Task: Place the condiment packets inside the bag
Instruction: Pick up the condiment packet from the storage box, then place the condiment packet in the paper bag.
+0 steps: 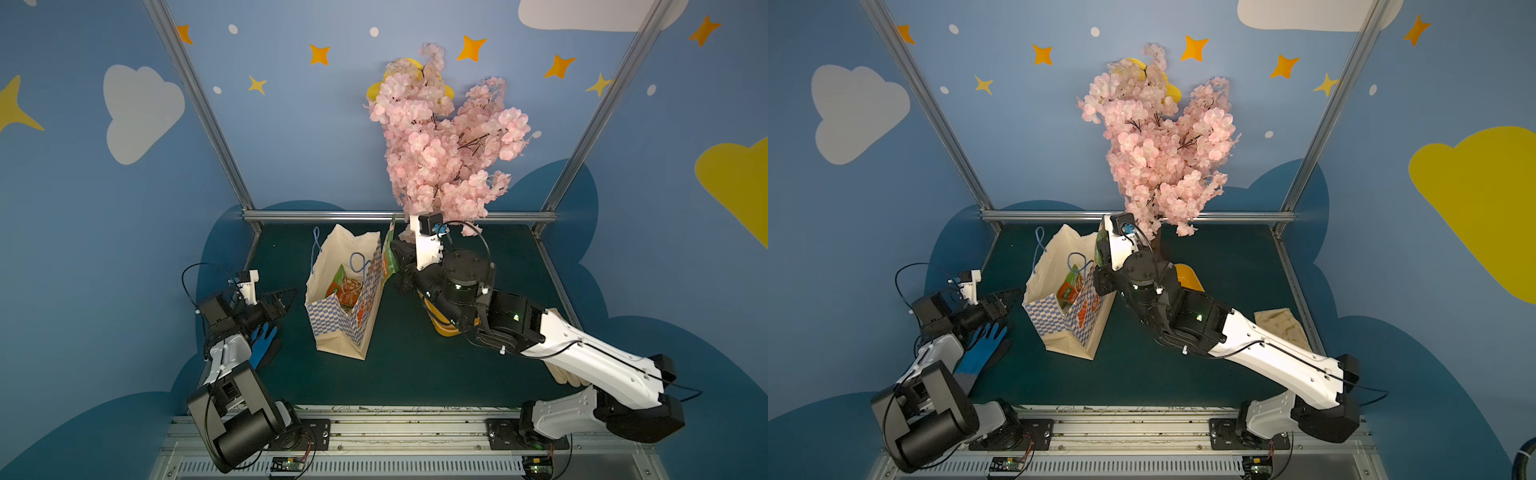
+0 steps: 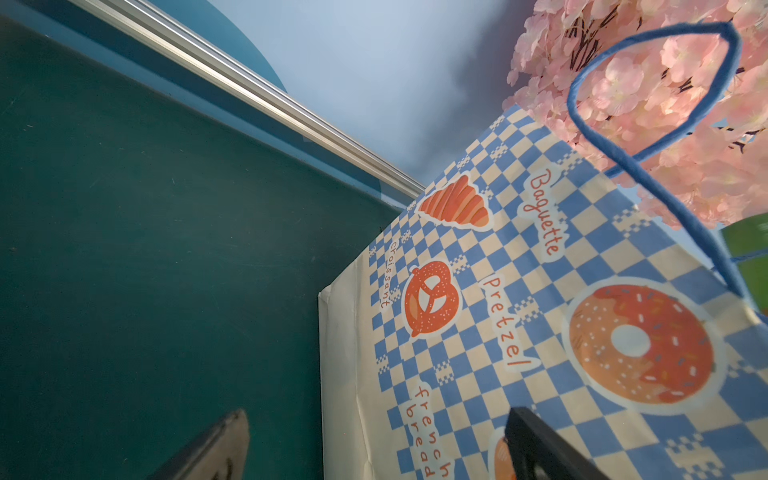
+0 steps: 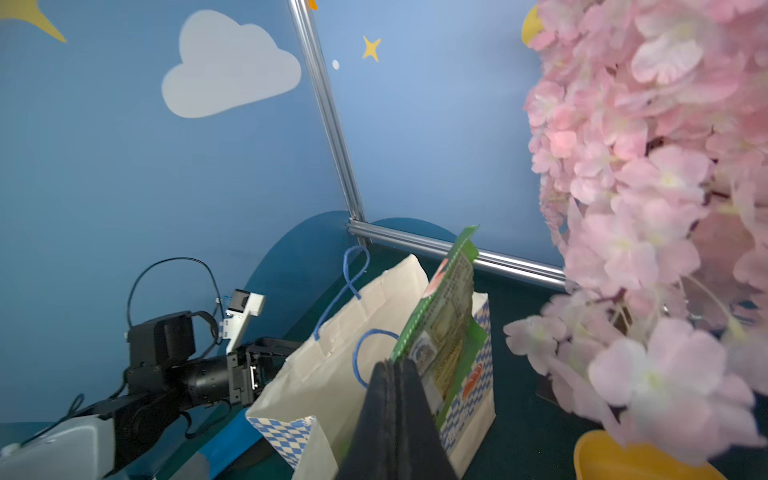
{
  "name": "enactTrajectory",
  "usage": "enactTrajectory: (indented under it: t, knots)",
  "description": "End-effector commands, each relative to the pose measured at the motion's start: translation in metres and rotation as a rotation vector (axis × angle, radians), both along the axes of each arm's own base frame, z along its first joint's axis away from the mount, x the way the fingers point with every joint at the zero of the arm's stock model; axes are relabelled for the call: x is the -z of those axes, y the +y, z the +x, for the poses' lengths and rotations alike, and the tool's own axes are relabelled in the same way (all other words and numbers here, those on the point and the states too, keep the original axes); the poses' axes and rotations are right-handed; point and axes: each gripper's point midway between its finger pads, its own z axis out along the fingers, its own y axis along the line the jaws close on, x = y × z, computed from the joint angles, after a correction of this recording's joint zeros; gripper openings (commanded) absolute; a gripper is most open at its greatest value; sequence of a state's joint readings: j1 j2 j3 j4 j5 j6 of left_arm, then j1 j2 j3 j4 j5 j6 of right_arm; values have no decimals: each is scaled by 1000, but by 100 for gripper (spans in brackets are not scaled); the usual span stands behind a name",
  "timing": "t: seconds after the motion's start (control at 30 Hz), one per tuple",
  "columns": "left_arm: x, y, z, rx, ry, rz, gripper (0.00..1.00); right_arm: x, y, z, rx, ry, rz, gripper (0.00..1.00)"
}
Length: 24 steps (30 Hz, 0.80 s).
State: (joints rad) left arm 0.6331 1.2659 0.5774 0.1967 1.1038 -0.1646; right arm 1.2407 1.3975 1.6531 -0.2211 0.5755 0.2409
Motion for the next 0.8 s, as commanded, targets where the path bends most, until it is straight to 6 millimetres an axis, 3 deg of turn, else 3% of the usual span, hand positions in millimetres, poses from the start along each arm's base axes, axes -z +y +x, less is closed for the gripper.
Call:
enactTrajectory:
  t: [0.0,0.27,0.53,0.77]
  knots:
    - [-5,0,0,6,-20,7,100,-25,23,-9,-73,-66,22,0]
    - [-6,0,-1,8,-22,7,100,-55,68,-9,-155,-81,52,0]
    - [-6,0,-1,10,-25,6,100,-51,111,-1,-192,-69,31,0]
    - [-7,0,-1,11,-27,5,100,-30,125,11,-176,-37,-6,0]
